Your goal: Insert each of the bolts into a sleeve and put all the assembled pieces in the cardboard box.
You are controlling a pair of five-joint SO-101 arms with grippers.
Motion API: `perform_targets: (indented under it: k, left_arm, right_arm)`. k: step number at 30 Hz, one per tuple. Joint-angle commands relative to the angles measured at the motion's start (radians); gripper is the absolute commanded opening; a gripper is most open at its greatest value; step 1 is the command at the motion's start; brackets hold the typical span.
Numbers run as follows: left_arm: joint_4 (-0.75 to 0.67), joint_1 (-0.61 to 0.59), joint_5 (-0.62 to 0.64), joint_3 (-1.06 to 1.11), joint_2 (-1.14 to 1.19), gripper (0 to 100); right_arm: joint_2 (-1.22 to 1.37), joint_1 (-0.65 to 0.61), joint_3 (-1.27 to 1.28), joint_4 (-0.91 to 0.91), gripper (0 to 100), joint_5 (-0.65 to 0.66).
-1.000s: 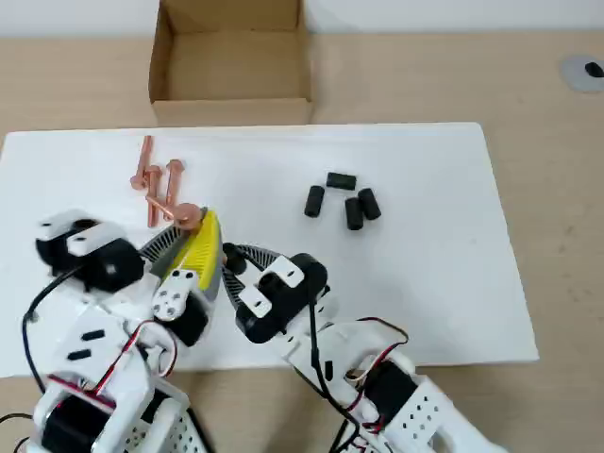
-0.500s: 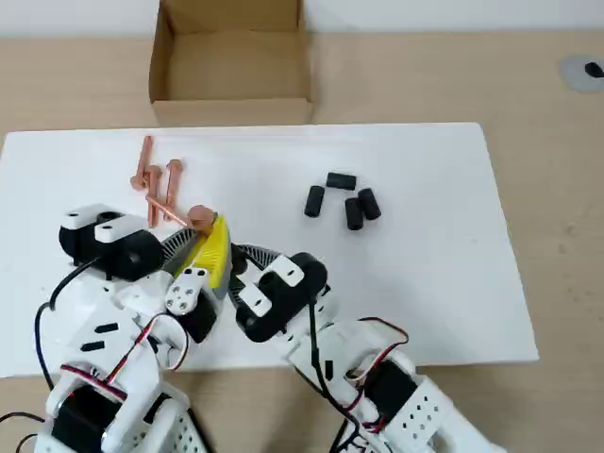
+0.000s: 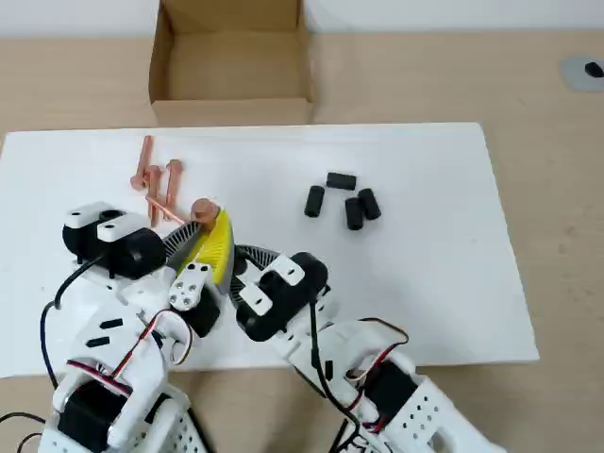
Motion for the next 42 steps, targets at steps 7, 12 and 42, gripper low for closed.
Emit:
perform_targets:
  k: [7, 12, 42]
  left_arm:
    - [-0.029, -0.003, -0.008, -0.071, -0.008, 1]
    - [-0.029, -0.003, -0.031, -0.112, -0.007, 1]
    - [-0.098, -0.026, -0.012, 0.052, -0.010, 1]
  right_arm:
    - [-0.018, 0.013, 0.001, 0.002, 1.0, -0.008]
    - [-0.019, 0.012, 0.001, 0.002, 1.0, -0.008]
    - [-0.021, 0.022, 0.001, -0.003, 1.0, -0.008]
